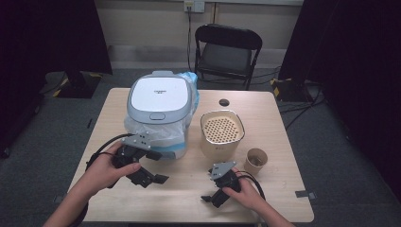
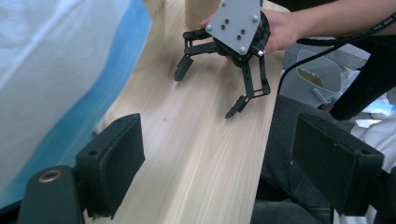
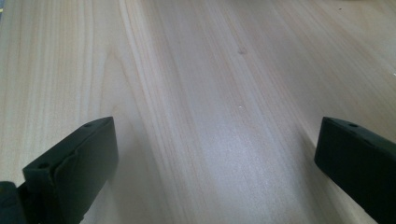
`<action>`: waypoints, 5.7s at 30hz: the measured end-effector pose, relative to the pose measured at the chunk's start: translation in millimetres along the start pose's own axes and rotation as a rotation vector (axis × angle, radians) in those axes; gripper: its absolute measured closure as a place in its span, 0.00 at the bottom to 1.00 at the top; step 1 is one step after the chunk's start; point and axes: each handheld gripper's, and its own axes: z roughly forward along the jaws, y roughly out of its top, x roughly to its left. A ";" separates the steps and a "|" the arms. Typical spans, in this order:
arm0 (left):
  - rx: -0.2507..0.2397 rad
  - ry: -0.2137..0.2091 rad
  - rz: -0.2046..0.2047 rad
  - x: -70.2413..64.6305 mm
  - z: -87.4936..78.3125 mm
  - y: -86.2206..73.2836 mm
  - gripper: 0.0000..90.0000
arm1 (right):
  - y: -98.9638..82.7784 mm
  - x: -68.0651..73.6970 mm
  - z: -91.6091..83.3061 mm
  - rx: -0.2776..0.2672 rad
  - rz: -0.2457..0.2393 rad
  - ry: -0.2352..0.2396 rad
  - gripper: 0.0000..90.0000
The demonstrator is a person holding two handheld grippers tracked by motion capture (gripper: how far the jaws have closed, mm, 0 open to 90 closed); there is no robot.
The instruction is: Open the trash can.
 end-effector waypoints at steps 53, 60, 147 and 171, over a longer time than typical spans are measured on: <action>-0.017 0.082 0.016 12.6 -57.6 78.0 0.19 | 0.0 0.1 -0.1 0.002 0.001 0.004 0.00; -0.005 0.104 0.027 20.4 -54.6 84.6 0.19 | 0.0 0.0 -0.1 0.002 0.001 0.006 0.00; -0.055 -0.024 0.058 11.7 39.9 23.3 0.18 | 0.0 -0.1 0.0 0.000 0.000 0.000 0.00; -0.095 -0.063 0.022 9.5 75.5 -20.1 0.18 | -0.1 -0.1 -0.2 0.000 -0.001 0.001 0.00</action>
